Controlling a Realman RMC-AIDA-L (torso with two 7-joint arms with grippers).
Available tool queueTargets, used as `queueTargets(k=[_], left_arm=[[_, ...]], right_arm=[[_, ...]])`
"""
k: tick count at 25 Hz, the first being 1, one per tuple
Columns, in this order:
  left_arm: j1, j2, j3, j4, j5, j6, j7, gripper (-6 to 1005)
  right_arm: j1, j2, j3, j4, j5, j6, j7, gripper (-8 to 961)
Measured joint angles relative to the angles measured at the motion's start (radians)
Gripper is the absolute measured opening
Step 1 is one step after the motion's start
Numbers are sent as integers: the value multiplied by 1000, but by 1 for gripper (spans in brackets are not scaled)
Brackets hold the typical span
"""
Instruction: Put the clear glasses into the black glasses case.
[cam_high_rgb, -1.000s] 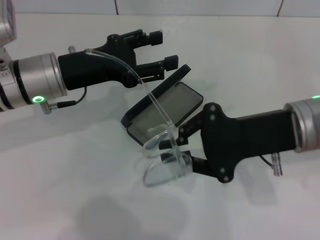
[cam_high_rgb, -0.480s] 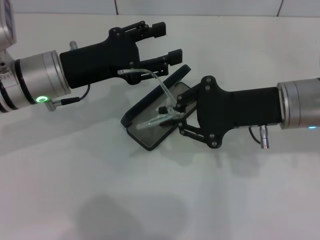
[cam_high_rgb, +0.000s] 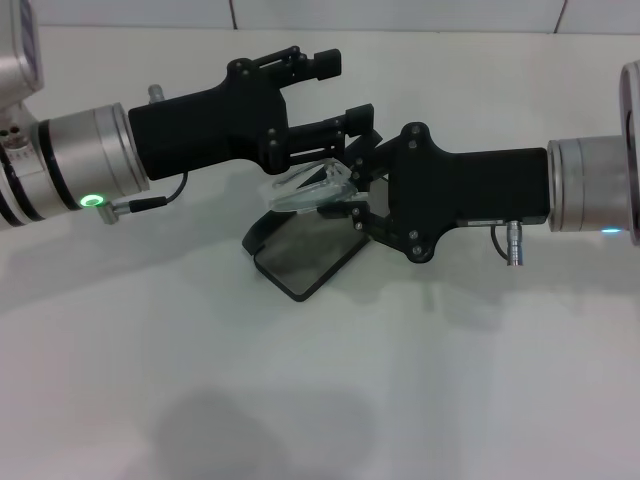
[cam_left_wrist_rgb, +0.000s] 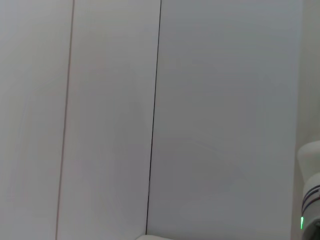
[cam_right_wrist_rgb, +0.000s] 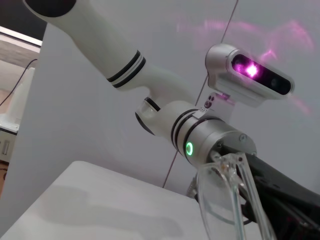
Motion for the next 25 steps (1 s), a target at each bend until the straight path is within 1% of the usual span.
queueTargets(k=[4, 7, 9, 10, 12, 14, 16, 17, 19, 21, 22, 23, 25], left_arm=[[-1, -1, 2, 0, 8, 0, 0, 676], [2, -2, -8, 0, 3, 0, 0, 669], [11, -3, -33, 0, -2, -1, 0, 664], [16, -3, -47, 0, -3, -2, -1, 662], [25, 1, -70, -2, 1, -9, -4, 658], [32, 8, -76, -5, 7, -18, -7, 653], [39, 14, -75, -6, 17, -43, -10, 649], [39, 14, -74, -4, 31, -70, -15, 647], [35, 11, -73, -2, 66, -120, -32, 642], [11, 7, -72, 4, 146, -221, -104, 638], [0, 7, -70, 10, 183, -247, -138, 636], [0, 7, -70, 10, 183, -247, -138, 634], [-22, 6, -63, 40, 279, -273, -217, 629]], right_arm=[[0, -1, 0, 0, 0, -1, 0, 121], [-10, -8, 0, -13, -13, -11, -2, 123], [-29, -16, 1, -41, -41, -23, -5, 123], [-49, -25, 5, -72, -73, -31, -5, 124], [-94, -33, 20, -130, -129, -37, -3, 125], [-142, -33, 61, -184, -186, -41, 0, 125], [-183, -25, 121, -220, -236, -48, 7, 126], [-201, -19, 159, -234, -265, -53, 17, 127], [-209, -17, 195, -236, -300, -60, 36, 127], [-211, -16, 238, -217, -343, -63, 68, 128], [-211, -17, 243, -210, -349, -62, 74, 129], [-211, -17, 243, -210, -349, -62, 74, 129], [-211, -17, 248, -200, -356, -59, 80, 130]])
